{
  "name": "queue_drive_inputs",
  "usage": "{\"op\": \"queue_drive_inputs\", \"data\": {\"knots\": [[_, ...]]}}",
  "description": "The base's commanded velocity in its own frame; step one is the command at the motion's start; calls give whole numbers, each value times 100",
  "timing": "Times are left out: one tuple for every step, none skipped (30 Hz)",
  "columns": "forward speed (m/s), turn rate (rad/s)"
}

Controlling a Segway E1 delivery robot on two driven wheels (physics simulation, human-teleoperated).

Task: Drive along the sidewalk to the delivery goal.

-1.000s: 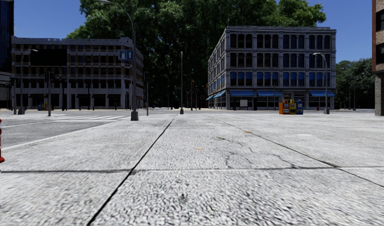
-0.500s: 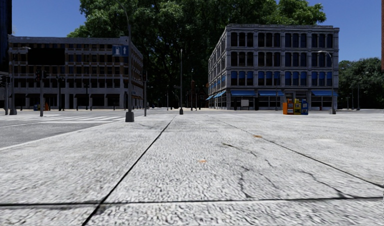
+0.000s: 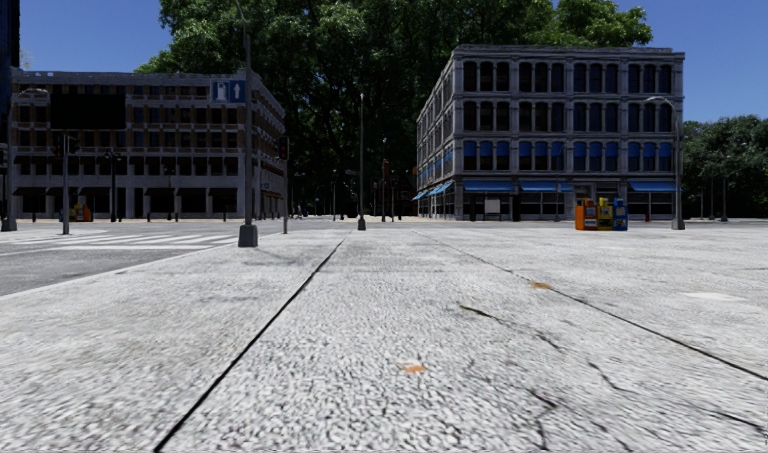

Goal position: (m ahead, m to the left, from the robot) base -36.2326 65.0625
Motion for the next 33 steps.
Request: {"op": "queue_drive_inputs", "data": {"knots": [[161, 0], [161, 0], [161, 0], [161, 0], [161, 0], [161, 0], [161, 0], [161, 0], [161, 0], [161, 0], [161, 0], [161, 0], [161, 0], [161, 0], [161, 0], [161, 0], [161, 0], [161, 0], [161, 0], [162, 0], [162, 0], [166, 0], [168, 0], [168, 0], [169, 0], [170, 0], [172, 0], [172, 0], [173, 0], [173, 0], [176, 0], [179, 0], [181, 0]]}}
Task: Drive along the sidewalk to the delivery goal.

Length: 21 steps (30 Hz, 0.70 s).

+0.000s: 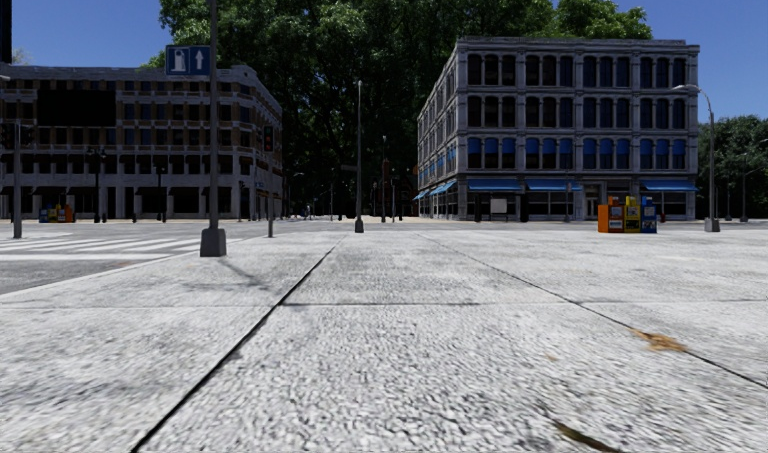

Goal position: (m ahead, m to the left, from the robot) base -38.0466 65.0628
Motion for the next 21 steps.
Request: {"op": "queue_drive_inputs", "data": {"knots": [[181, 0], [183, 0], [184, 0], [185, 0], [186, 0], [186, 0], [186, 0], [187, 0], [188, 0], [188, 0], [188, 0], [188, 0], [188, 0], [188, 0], [188, 0], [188, 0], [188, 0], [188, 0], [188, 0], [188, 0], [188, 0]]}}
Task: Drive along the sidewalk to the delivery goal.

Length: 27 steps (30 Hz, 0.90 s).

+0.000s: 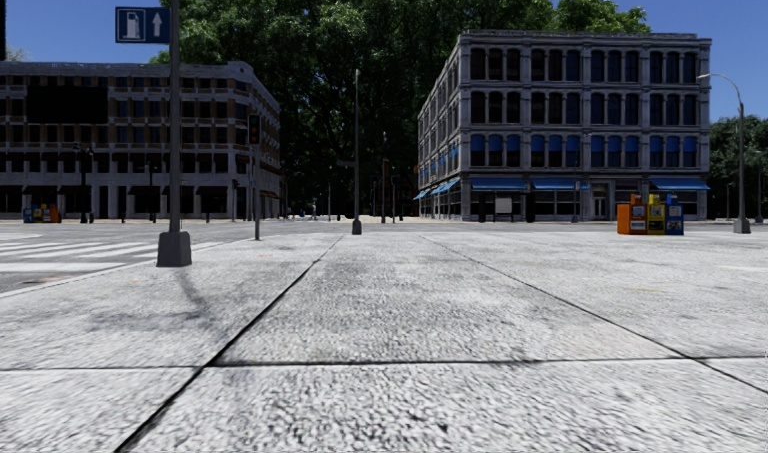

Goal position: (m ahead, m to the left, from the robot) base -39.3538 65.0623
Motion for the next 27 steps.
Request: {"op": "queue_drive_inputs", "data": {"knots": [[188, 0], [188, 0], [188, 0], [188, 0], [189, 0], [189, 0], [189, 0], [189, 0], [189, 0], [189, 0], [189, 0], [189, 0], [189, 0], [189, 0], [189, 0], [192, 0], [200, 0], [200, 0], [200, 0], [200, 0], [200, 0], [200, 0], [200, 0], [200, 0], [200, 0], [200, 0], [200, 0]]}}
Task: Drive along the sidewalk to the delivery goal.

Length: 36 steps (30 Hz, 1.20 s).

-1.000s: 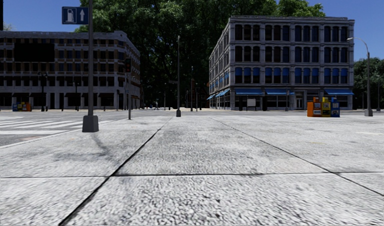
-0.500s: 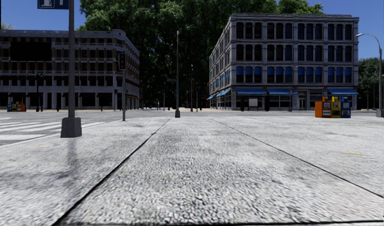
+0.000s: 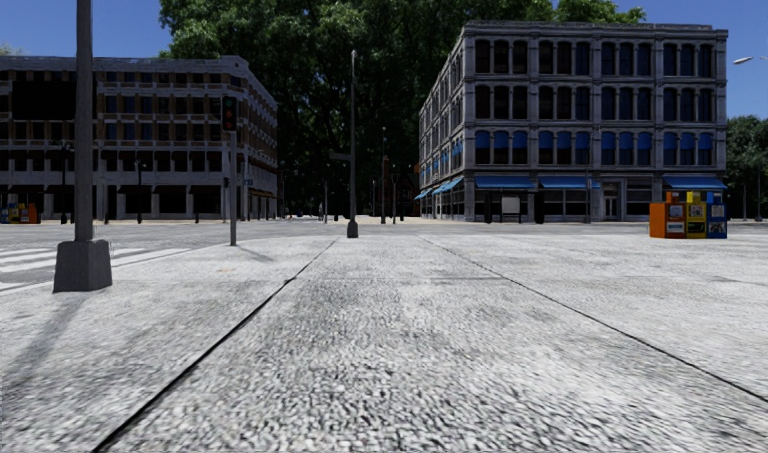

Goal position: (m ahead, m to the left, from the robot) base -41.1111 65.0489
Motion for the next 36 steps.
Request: {"op": "queue_drive_inputs", "data": {"knots": [[200, 0], [200, 0], [200, 0], [200, 0], [200, 0], [200, 0], [200, 0], [200, 0], [200, 0], [200, 0], [200, 0], [200, 0], [200, 0], [200, 0], [200, 0], [200, 0], [200, 0], [200, 0], [200, 0], [200, 0], [200, 0], [200, 0], [200, 0], [200, 0], [200, 0], [200, 0], [200, 0], [200, 0], [200, 0], [200, 0], [200, 0], [200, 0], [200, 0], [200, 0], [200, 0], [200, 0]]}}
